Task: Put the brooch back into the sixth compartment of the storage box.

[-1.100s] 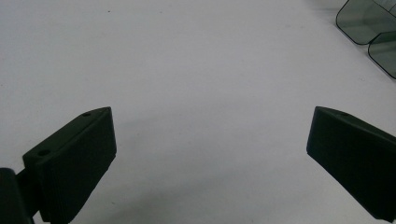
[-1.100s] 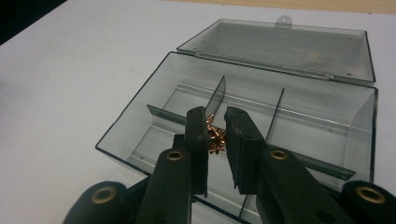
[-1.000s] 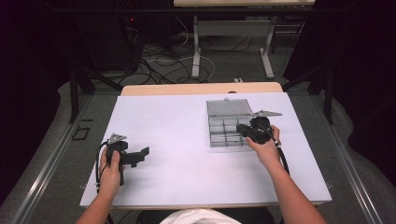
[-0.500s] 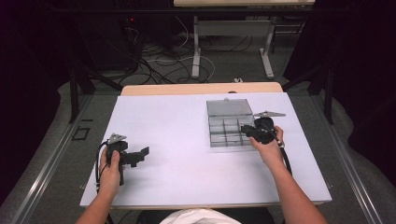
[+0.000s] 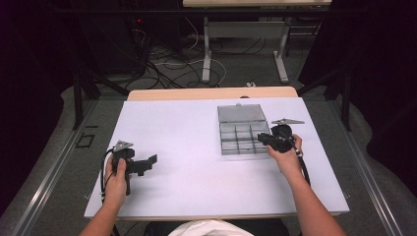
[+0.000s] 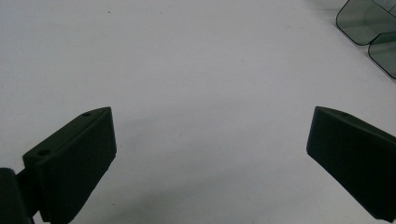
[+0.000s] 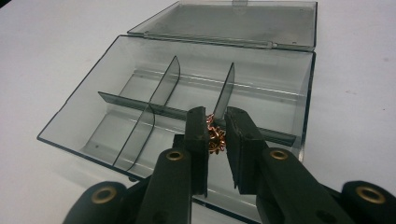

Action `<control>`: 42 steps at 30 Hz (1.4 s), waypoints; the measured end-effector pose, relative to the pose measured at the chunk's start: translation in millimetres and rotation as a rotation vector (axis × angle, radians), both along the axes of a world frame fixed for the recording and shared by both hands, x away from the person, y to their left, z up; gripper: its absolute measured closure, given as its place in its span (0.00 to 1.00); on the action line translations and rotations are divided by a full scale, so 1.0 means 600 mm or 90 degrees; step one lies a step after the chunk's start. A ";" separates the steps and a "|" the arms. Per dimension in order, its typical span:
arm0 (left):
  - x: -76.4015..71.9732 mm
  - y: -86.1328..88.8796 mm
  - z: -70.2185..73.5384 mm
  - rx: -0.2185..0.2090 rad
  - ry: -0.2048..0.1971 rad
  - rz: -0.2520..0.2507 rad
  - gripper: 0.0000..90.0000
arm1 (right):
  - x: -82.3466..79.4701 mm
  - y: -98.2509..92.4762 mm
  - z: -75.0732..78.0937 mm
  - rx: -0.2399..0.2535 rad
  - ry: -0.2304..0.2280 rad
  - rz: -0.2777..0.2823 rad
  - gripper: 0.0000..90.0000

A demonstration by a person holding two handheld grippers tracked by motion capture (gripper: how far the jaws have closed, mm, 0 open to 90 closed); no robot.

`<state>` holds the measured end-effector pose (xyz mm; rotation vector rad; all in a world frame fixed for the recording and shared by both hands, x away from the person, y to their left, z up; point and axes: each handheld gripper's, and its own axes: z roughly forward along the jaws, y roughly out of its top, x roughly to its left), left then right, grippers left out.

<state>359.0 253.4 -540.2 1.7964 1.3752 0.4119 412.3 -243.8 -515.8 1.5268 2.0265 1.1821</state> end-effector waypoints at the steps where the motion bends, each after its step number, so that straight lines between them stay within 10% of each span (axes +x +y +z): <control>1: 0.000 0.000 0.000 0.000 0.000 0.000 0.02 | 0.000 -0.001 -0.001 0.000 0.002 -0.002 0.89; 42: 0.001 -0.001 0.000 -0.001 0.000 -0.001 0.02 | 0.008 -0.011 -0.028 -0.023 0.039 -0.020 0.88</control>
